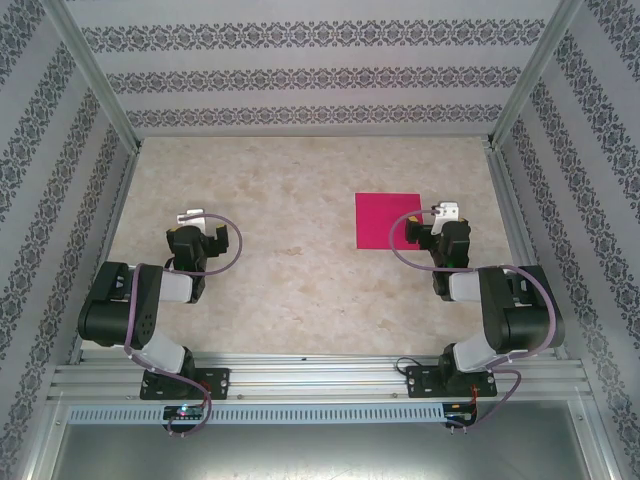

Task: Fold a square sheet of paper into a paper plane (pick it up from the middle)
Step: Move the square sheet of paper to the center of the table.

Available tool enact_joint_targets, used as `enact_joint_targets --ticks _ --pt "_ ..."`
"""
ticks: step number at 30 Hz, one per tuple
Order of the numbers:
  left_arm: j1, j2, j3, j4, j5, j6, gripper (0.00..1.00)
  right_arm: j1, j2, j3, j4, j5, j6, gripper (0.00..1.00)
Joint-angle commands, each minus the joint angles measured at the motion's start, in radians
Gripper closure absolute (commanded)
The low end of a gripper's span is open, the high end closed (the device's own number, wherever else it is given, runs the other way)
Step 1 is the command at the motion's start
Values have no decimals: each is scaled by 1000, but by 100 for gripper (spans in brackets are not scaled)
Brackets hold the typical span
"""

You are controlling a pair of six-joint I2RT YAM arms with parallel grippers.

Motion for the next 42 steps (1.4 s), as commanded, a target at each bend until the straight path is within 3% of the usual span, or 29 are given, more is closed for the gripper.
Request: enact_joint_targets --ticks 1,13,17,42 --pt "-1 -10 11 30 9 -9 0 1 -13 15 9 -25 3 2" --pt "-1 -10 11 30 10 -9 0 1 3 3 63 -25 9 2" --pt "-1 -10 11 30 10 -9 0 0 -16 16 1 -28 4 2" --pt "-1 -10 11 30 10 -9 0 -1 -14 15 9 -30 6 2"
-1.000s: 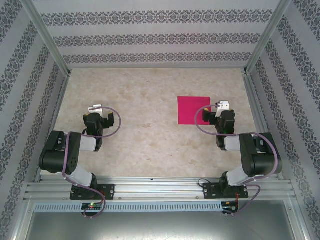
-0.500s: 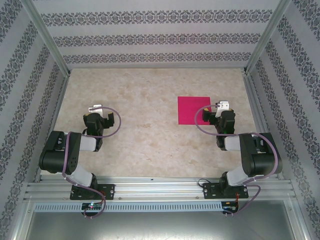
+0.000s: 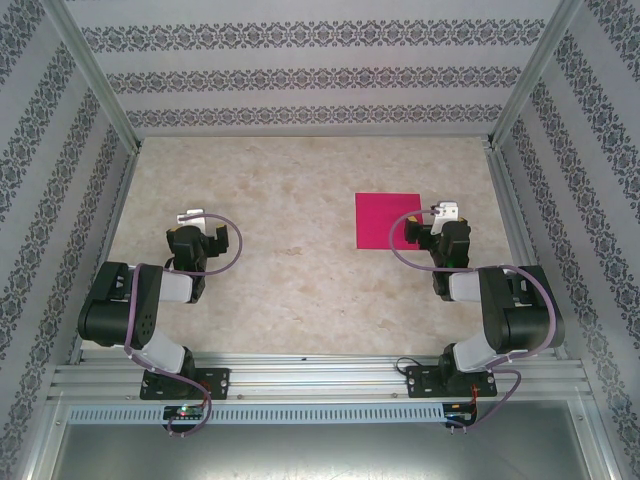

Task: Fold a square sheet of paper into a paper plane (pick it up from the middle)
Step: Move the square sheet of paper to the center of the table.

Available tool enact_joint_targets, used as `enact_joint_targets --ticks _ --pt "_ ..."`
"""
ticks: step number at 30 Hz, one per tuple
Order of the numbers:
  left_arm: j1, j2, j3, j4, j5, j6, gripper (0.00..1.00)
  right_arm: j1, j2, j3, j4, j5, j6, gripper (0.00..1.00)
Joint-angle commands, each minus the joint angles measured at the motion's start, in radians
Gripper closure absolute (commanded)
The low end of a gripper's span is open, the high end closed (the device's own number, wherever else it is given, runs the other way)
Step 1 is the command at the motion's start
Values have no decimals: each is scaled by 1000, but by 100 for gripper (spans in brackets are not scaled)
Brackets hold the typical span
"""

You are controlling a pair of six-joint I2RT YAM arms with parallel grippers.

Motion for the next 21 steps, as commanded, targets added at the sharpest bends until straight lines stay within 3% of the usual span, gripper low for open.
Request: enact_joint_targets --ticks 1,21 --pt "-1 -10 11 30 10 -9 0 -1 -14 15 6 -16 6 2" --pt "-1 -17 2 46 15 -4 0 2 -55 -21 51 -20 1 2"
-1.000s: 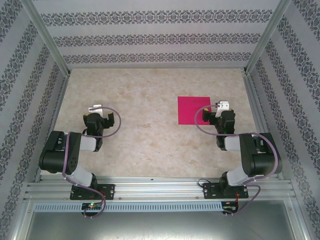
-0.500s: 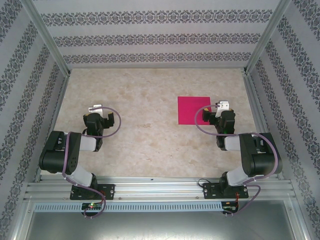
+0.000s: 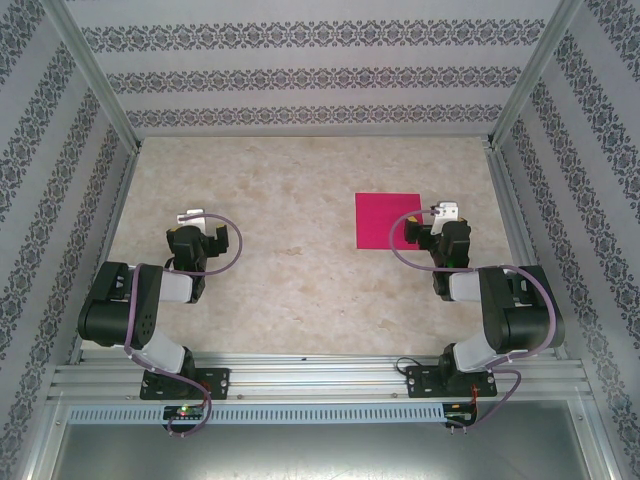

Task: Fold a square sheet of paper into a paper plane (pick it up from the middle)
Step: Move the square sheet of paper to the center of the table.

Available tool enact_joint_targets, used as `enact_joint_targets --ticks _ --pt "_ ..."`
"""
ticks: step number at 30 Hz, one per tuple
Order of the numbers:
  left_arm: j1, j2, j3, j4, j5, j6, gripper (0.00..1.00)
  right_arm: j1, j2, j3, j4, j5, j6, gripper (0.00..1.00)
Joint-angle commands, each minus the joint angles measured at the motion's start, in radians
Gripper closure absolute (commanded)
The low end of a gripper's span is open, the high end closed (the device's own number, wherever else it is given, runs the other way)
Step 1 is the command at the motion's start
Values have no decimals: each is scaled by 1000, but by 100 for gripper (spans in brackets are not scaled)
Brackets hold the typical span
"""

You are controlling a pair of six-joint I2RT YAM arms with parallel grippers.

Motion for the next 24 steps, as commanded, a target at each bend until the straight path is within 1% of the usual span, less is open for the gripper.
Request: enact_joint_targets --ticks 1,2,3,4,6,7,8,9,10,11,12,13,15,16,17,19,21,22,24 --pt "-6 -45 -8 43 18 3 0 14 -78 -19 32 -8 -11 2" --pt "-9 -92 -6 2 6 2 0 20 -106 -11 -20 -8 -18 2" --pt "-9 -158 10 -95 -6 -13 0 27 -149 17 -121 -3 -14 2" --pt "-7 -219 28 -189 -18 -32 0 27 -197 71 -287 9 17 2" --pt "-7 -314 24 -243 -3 -48 0 27 -269 177 -548 18 87 2" --pt "-6 -377 34 -292 -23 -99 0 31 -297 229 -657 25 135 2" --pt "-6 -421 59 -395 -53 -159 0 31 -314 275 -748 35 194 2" --pt "-4 -462 110 -525 -68 -212 0 29 -324 336 -849 37 295 2" --pt "-4 -495 171 -657 -54 -259 0 25 -325 400 -940 2 390 2" --pt "-4 -514 226 -778 -37 -308 0 24 -319 456 -1016 -62 452 2" --pt "-4 -525 295 -908 -18 -366 0 16 -302 504 -1052 -212 451 2" --pt "-3 -530 356 -1025 -12 -422 0 19 -281 522 -1033 -332 487 2" --pt "-3 -520 439 -1192 -8 -536 0 36 -205 543 -993 -470 607 4" --pt "-1 -511 462 -1214 37 -532 0 44 -142 584 -1019 -519 631 5" --pt "-1 -506 469 -1212 88 -516 0 58 -93 624 -1059 -524 641 5" --pt "-2 -503 457 -1188 179 -525 0 109 20 728 -1169 -505 601 5" --pt "-1 -508 430 -1144 263 -531 0 156 96 794 -1241 -427 581 7" --pt "0 -516 408 -1110 308 -535 0 171 129 815 -1255 -403 576 8" --pt "-3 -523 378 -1063 365 -552 0 185 176 835 -1260 -379 584 9"
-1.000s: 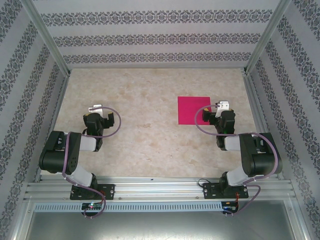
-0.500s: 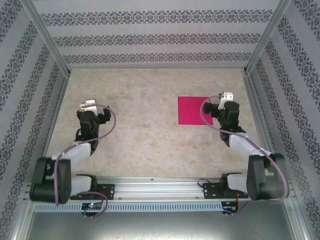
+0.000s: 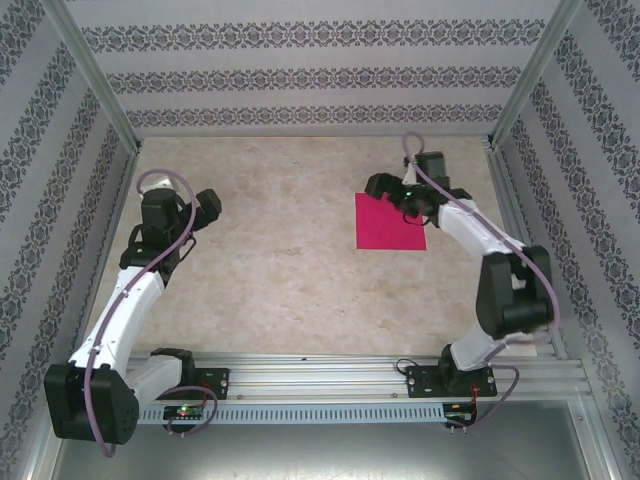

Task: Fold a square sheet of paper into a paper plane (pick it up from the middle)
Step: Move the square sheet of paper to the center of the table.

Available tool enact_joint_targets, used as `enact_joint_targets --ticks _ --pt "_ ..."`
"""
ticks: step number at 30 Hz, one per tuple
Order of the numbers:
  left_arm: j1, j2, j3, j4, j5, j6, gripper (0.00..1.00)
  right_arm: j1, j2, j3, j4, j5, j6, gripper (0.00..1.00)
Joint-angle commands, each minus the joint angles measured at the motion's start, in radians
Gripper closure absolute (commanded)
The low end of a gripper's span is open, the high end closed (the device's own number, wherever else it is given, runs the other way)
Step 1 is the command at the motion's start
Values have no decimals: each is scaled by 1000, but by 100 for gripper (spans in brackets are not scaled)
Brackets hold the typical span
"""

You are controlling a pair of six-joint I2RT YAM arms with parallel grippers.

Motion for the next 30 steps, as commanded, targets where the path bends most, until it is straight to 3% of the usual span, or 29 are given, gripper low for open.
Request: enact_joint_targets --ticks 1,7,19,24,30 --pt "-1 -12 -43 -5 173 -66 0 22 47 52 -127 34 36 9" --pt "-1 9 -67 65 304 -52 0 23 188 121 -121 -15 38 10" --pt "-4 1 -96 64 380 -42 0 78 342 157 -190 24 72 14" --pt "-8 1 -108 71 400 -60 0 165 303 26 -140 61 144 16" --pt "-48 2 -159 131 437 -124 0 377 269 -114 -38 112 272 17"
